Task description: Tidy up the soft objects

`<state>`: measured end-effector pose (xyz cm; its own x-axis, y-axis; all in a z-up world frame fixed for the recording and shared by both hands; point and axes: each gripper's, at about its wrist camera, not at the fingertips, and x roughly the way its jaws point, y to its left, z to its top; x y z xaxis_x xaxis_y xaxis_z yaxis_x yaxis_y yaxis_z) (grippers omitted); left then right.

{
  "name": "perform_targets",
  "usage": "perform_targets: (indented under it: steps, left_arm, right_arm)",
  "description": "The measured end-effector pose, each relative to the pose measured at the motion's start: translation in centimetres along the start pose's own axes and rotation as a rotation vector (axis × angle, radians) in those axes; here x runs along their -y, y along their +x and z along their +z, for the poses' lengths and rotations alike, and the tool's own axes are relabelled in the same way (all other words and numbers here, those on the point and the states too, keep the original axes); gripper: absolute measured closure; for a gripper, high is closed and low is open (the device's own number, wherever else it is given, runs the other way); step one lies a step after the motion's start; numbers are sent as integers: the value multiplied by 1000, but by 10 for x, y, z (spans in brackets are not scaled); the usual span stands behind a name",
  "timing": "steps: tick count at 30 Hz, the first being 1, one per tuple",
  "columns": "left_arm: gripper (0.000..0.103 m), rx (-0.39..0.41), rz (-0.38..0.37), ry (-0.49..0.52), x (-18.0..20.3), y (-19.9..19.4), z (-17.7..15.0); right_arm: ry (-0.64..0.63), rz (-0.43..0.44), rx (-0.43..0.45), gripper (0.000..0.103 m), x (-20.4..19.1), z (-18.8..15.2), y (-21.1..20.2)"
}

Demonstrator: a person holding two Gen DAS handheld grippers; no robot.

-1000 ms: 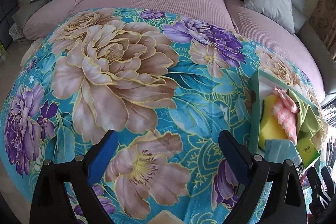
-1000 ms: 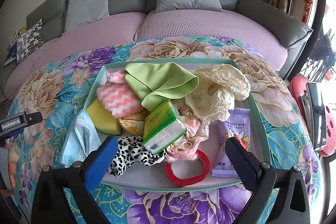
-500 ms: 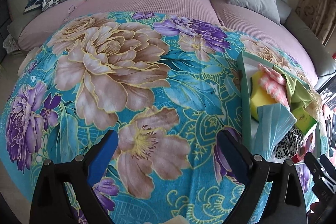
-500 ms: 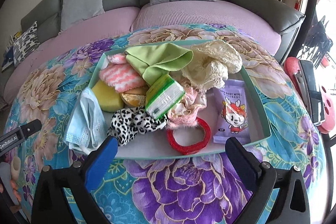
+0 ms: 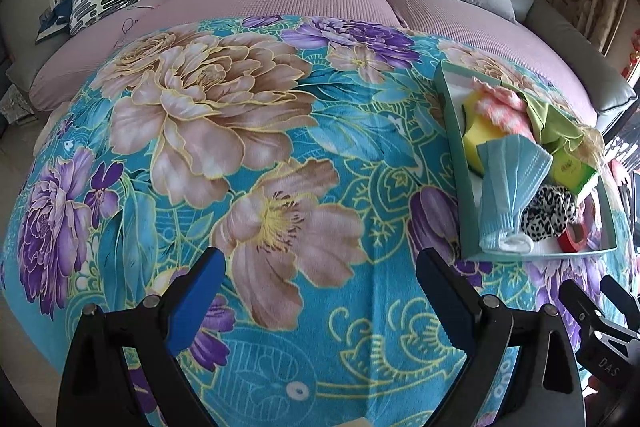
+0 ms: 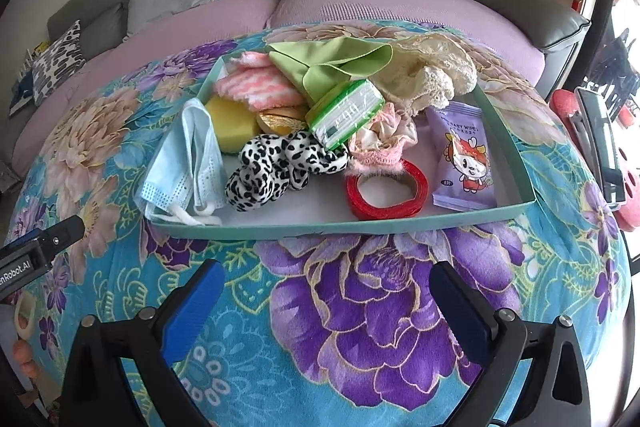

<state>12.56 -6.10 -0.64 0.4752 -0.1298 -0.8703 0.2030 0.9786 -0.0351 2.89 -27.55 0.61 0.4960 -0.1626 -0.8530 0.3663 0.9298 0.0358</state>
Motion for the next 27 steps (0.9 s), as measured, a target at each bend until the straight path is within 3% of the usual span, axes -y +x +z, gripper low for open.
perform_targets:
  steps: [15, 27]
  left_arm:
    - [7, 18, 62, 27, 2, -10, -9]
    - [7, -29, 99, 61, 5, -1, -10]
  right_arm:
    - [-2, -3, 8, 0, -1, -4, -4]
    - [-32, 5, -4, 0, -6, -2, 1]
